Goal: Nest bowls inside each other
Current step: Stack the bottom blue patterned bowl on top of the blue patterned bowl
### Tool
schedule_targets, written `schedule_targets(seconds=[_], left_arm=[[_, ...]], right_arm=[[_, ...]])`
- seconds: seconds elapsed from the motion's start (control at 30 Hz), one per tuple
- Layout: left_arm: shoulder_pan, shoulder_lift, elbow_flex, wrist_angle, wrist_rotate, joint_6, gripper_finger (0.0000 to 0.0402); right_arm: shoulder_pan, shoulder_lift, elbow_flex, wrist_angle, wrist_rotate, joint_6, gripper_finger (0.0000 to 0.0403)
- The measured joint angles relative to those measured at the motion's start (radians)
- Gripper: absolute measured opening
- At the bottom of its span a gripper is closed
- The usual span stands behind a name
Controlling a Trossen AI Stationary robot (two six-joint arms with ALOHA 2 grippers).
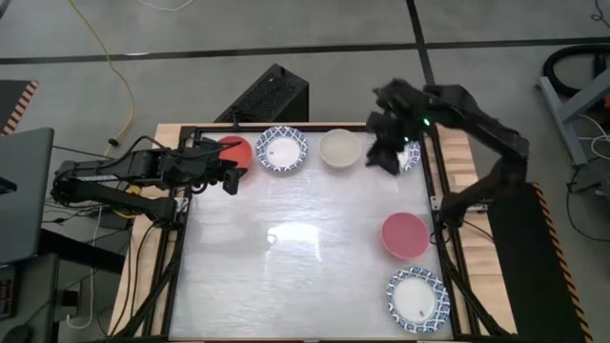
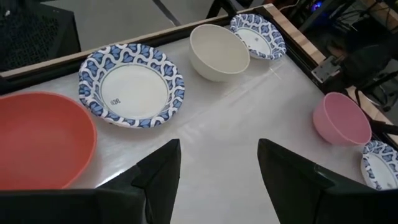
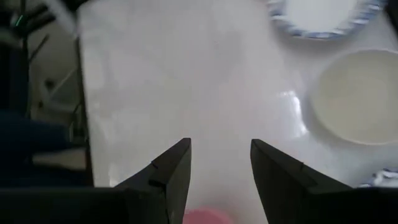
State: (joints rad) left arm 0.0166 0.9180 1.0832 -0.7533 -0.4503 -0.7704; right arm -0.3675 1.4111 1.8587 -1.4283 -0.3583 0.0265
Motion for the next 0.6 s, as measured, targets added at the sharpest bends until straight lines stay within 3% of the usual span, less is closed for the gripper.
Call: schedule_targets(seconds=[0.17, 0.33, 0.6], left_arm=[[0.000, 0.000, 0.000, 0.000, 0.015, 0.000, 0.0203], [0.000, 0.000, 0.000, 0.000, 0.018, 0.001, 0.0203], [0.000, 0.000, 0.000, -0.001, 0.025, 0.001, 0.0203]], right_arm=[[0.277, -0.033, 0.000, -0.011, 0.071, 0.053, 0.0187], [0.528, 0.018, 0.000, -0.060, 0.177, 0.078, 0.0187], [0.743, 0.182, -0.001, -0.138, 0.178, -0.037, 0.0187]])
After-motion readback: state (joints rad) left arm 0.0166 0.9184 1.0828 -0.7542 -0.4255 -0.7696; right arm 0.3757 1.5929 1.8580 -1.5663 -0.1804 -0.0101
